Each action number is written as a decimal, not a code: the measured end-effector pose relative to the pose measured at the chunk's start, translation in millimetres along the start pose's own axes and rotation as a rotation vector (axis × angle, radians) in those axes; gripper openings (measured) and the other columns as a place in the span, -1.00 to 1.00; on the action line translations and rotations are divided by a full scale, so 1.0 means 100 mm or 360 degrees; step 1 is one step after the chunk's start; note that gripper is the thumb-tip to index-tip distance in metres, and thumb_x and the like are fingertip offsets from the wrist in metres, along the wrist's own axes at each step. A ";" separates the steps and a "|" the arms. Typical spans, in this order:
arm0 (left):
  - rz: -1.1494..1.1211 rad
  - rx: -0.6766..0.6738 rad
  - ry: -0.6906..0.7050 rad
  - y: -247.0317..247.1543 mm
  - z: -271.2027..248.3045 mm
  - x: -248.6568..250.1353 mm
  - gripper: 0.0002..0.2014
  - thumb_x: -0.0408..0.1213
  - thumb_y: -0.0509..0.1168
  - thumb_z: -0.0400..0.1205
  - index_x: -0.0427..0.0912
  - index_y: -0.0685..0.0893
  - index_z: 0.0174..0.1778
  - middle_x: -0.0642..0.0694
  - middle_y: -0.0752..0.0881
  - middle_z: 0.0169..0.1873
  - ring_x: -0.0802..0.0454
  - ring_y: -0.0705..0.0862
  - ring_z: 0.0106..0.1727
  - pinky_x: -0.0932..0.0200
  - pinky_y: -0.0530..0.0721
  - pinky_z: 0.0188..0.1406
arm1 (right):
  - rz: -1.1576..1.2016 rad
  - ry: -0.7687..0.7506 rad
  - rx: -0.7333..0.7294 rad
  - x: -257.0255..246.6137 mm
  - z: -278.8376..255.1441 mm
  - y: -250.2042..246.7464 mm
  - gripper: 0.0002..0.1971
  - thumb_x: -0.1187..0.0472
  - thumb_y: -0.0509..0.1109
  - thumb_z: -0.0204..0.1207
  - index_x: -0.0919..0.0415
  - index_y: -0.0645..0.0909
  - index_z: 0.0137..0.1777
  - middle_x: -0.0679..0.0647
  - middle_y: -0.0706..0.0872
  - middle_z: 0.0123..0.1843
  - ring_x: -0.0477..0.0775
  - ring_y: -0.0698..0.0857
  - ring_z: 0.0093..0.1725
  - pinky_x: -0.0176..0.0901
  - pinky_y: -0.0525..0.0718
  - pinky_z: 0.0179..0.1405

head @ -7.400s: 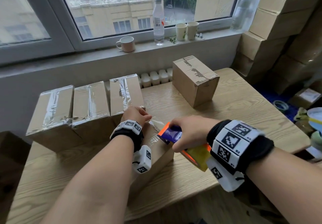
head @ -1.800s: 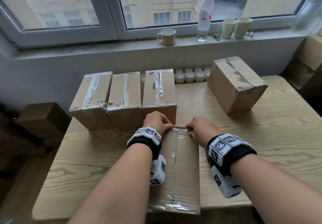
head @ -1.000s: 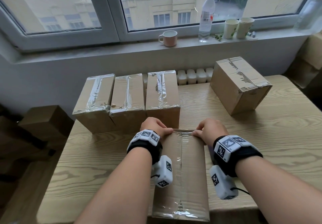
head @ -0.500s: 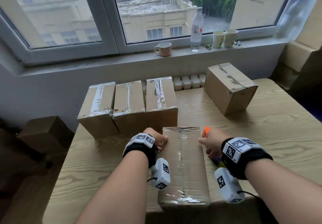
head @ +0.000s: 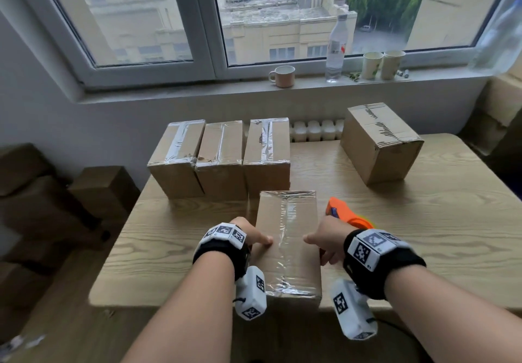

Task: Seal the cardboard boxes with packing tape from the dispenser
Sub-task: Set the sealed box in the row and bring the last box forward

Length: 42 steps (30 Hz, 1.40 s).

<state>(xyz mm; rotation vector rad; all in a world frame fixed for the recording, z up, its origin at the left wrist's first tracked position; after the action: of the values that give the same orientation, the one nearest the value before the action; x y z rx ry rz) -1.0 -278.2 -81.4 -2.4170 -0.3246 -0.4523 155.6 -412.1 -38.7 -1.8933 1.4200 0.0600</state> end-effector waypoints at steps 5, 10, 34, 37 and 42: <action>-0.0008 0.0077 0.0052 -0.08 -0.17 0.11 -0.09 0.24 0.59 -0.23 -0.19 0.74 0.02 -0.12 0.79 -0.09 -0.12 0.79 -0.06 -0.03 0.77 0.00 | -0.0010 -0.0129 -0.0003 -0.04 -0.16 -0.20 -0.72 0.11 0.39 0.61 0.38 0.54 -0.09 0.38 0.77 0.07 0.30 0.81 0.02 0.05 0.80 -0.09; -0.0078 0.0090 0.0184 -0.19 -0.49 0.47 -0.16 0.18 0.63 -0.09 -0.22 0.75 0.06 -0.16 0.79 -0.05 -0.12 0.77 -0.02 -0.03 0.76 0.06 | -0.0060 -0.0280 0.0045 -0.09 -0.31 -0.61 -0.71 0.11 0.43 0.58 0.36 0.52 -0.12 0.24 0.74 -0.26 0.20 0.82 -0.23 0.03 0.80 -0.23; -0.0094 0.0256 0.0720 -0.89 1.11 2.84 -0.66 -0.20 0.59 0.32 -0.16 0.77 0.00 -0.08 0.81 -0.10 -0.06 0.78 0.01 0.00 0.74 0.10 | 0.0538 -0.0363 0.0642 -0.50 1.36 -2.37 -0.82 0.10 0.56 0.30 0.08 0.74 -0.10 -0.03 0.82 -0.14 0.04 0.78 -0.07 0.06 0.74 0.10; -0.0012 0.0310 0.0697 -0.88 1.33 2.83 -0.57 -0.17 0.59 0.37 -0.14 0.73 0.14 -0.04 0.81 -0.03 -0.04 0.76 0.05 0.12 0.70 0.12 | 0.0550 -0.0307 0.0597 -0.40 1.72 -2.31 -0.65 -0.01 0.54 0.11 0.11 0.75 -0.11 -0.01 0.83 -0.14 0.08 0.79 -0.05 0.13 0.73 0.13; 0.0148 0.0490 0.0649 -0.92 1.41 2.81 -0.50 -0.13 0.61 0.35 -0.13 0.67 0.17 -0.07 0.76 0.05 -0.06 0.71 0.13 0.22 0.61 0.02 | 0.0527 -0.0258 0.0548 -0.48 1.82 -2.25 -0.87 0.20 0.54 0.36 0.10 0.74 -0.10 0.02 0.82 -0.09 0.09 0.78 0.00 0.07 0.71 0.18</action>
<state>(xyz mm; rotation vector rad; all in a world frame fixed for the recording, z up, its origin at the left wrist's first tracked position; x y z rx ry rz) 257.0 -85.3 -21.4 -1.9756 -0.0928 -0.7752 396.6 -244.8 -26.9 -1.3353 1.5093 0.1177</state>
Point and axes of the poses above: each hand's wrist, its own z-axis towards the middle knuckle, its own y-axis out of the palm, x = y × z, the point moved 8 cm from there along z, towards the middle knuckle
